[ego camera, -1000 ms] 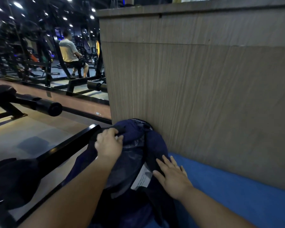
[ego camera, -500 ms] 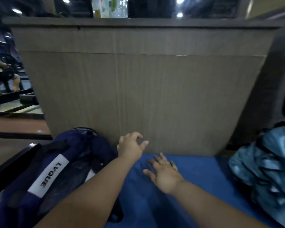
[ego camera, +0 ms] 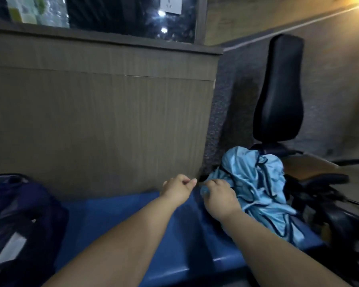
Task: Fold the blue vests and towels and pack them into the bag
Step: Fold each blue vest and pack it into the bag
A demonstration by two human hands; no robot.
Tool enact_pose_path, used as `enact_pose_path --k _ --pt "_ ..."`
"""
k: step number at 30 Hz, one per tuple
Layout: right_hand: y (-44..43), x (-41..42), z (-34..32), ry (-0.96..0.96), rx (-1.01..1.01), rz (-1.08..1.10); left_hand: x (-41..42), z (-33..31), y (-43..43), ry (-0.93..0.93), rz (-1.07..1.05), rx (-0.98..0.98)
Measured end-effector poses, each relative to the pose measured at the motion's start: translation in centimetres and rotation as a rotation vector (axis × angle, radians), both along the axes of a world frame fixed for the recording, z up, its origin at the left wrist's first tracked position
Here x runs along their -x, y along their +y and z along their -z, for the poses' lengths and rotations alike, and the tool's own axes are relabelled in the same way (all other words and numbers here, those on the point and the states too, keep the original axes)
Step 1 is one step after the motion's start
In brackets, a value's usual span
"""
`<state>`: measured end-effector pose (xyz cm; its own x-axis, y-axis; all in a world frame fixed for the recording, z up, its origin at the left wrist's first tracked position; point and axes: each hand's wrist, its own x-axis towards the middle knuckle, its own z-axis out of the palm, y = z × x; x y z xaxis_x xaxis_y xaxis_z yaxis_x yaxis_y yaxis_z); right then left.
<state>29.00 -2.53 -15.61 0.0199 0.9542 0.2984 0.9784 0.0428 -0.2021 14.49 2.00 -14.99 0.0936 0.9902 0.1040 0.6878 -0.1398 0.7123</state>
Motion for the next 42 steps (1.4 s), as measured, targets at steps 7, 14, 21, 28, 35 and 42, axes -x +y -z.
enact_pose_path --k 7,14,21,28,35,42 --pt "-1.2 -7.5 -1.8 -0.126 -0.245 0.295 -7.0 -0.4 -1.1 -0.243 0.151 0.131" --pt "-1.1 -9.9 -1.2 -0.028 -0.193 0.297 -9.5 -0.1 -2.1 -0.435 0.191 0.287" --pt "-1.6 -5.2 -0.9 0.398 -0.219 0.021 -9.1 -1.5 -2.1 -0.749 0.056 0.494" --pt "-2.2 -1.5 0.6 0.625 -0.142 -0.156 -6.2 -0.1 -1.7 -0.928 -0.035 0.389" --pt "-2.8 0.0 1.8 0.799 -0.174 -0.165 -2.4 0.2 -1.9 -1.039 -0.134 0.249" --pt "-2.6 -1.9 3.0 0.655 -0.187 0.105 1.4 0.4 -2.0 -0.941 -0.204 0.156"
